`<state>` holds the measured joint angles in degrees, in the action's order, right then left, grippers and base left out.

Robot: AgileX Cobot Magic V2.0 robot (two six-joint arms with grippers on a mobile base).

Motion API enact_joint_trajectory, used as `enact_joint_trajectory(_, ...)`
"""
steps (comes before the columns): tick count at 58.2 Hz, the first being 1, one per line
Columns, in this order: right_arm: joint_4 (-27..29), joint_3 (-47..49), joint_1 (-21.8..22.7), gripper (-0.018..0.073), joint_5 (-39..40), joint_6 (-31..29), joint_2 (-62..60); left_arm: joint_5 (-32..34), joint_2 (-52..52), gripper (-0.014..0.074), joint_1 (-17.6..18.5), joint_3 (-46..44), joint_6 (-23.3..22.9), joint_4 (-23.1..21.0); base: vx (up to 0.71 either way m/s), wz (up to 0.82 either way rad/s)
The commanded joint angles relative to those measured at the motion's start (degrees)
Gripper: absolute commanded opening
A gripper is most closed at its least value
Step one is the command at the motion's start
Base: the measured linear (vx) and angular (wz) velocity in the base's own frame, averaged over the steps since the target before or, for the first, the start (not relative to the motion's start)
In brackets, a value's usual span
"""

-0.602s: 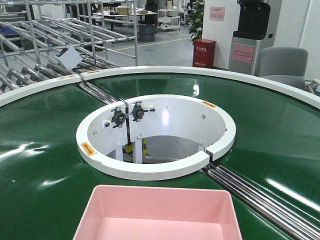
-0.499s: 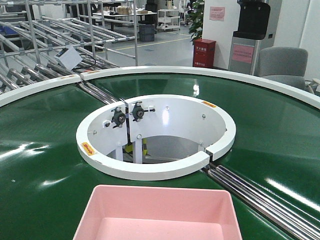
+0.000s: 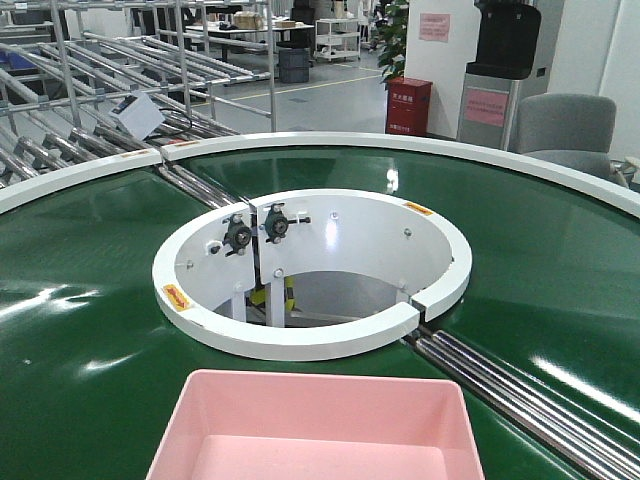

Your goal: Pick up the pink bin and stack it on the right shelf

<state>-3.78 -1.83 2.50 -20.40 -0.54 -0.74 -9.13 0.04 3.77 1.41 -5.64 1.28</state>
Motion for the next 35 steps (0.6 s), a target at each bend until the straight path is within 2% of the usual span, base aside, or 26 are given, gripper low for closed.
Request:
enact_joint_trajectory(1, -5.62, 0.03, 0.38, -0.0011, 6.16, -2.94, 0.71, 5.27, 1.19, -0.0008, -0.21, 0.57, -0.41, -0.08, 0.00, 0.00)
enact_joint_trajectory(4, -8.59, 0.03, 0.38, -0.0011, 6.69, -3.77, 0.71, 5.68, 1.19, -0.0008, -0.21, 0.57, -0.41, -0.08, 0.00, 0.00)
enact_joint_trajectory(11, -8.75, 0.03, 0.38, -0.0011, 8.44, -1.61, 0.71, 6.14, 1.19, -0.0008, -0.21, 0.57, -0.49, -0.08, 0.00, 0.00)
enact_joint_trajectory(21, -3.98, 0.03, 0.38, -0.0011, 20.02, 9.10, 0.71, 7.12, 1.19, -0.0008, -0.21, 0.57, -0.49, -0.08, 0.00, 0.00)
enact_joint_trajectory(35, -3.35, 0.03, 0.38, -0.0011, 31.73, 9.41, 0.71, 22.28, 1.19, -0.0008, -0.21, 0.50, -0.49, -0.08, 0.00, 0.00)
